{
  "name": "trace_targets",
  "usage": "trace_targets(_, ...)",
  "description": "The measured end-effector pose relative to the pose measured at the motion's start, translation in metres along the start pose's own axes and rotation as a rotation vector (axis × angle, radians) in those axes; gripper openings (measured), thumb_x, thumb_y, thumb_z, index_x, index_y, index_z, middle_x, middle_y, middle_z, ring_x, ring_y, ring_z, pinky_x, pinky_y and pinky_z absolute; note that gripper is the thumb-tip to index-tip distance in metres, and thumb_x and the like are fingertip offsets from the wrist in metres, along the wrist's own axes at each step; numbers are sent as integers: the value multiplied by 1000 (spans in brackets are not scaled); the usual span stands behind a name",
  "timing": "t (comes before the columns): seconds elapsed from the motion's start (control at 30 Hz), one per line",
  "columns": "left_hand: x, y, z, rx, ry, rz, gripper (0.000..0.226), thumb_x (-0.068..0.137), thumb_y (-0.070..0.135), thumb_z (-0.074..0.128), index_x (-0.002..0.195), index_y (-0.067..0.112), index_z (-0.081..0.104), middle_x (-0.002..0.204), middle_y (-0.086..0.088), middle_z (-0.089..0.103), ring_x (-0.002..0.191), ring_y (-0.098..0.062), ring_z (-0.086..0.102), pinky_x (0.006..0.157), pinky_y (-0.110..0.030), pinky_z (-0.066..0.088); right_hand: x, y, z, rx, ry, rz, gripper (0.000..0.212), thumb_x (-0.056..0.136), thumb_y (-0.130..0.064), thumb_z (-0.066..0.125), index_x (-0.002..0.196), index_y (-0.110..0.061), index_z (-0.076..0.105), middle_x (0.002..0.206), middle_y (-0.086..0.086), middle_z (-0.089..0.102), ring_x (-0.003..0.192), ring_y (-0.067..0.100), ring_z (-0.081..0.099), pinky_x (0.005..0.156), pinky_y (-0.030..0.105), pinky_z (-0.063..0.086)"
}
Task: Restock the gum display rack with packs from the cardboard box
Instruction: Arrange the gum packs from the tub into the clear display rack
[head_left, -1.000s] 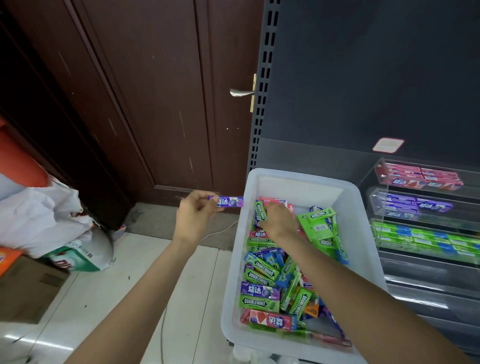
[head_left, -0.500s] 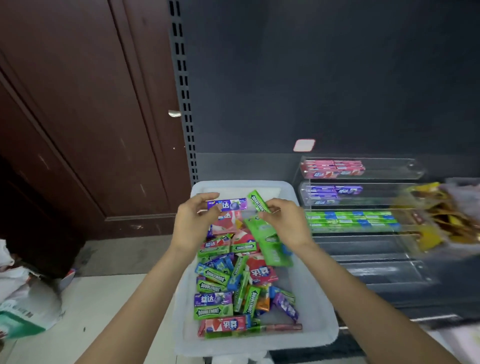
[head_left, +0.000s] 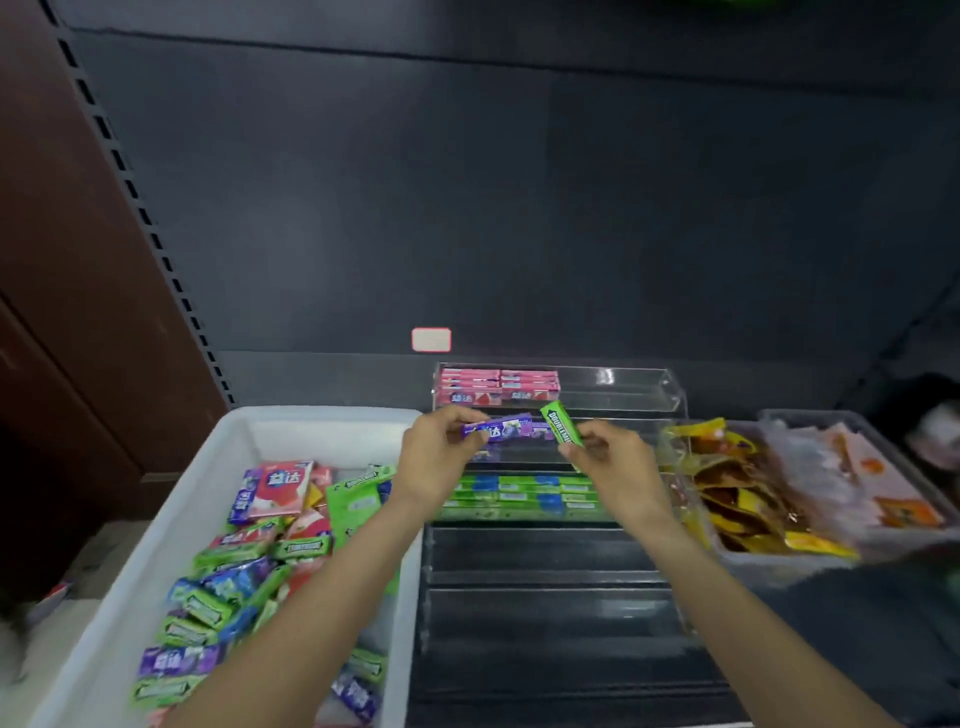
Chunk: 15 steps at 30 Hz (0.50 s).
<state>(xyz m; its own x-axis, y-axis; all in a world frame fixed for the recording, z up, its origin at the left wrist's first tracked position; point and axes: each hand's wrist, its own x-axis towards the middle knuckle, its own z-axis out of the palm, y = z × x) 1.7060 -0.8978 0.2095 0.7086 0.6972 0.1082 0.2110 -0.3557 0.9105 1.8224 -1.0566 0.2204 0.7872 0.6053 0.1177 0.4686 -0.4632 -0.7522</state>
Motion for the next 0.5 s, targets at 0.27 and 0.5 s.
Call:
trace_targets(0.27,12,15,51,247,26,8,18,87,9,63,104,12,68,105,-4,67,82,-13,60,80,-22,48,28,39,-40,-32,-55,-44,18,87,-24,65,101,-13,68,92,0,68,84,13,62,64,21,41)
trace_targets(0.5,24,21,66,600,8,81,25,88,11,63,112,14,68,113,-5,66,94,-18,63,90,-29,50,36,48,-51,-24,-76,-83,20,88,-24,63,104,-13,66,91,-1,66,83,11,60,69,23,47)
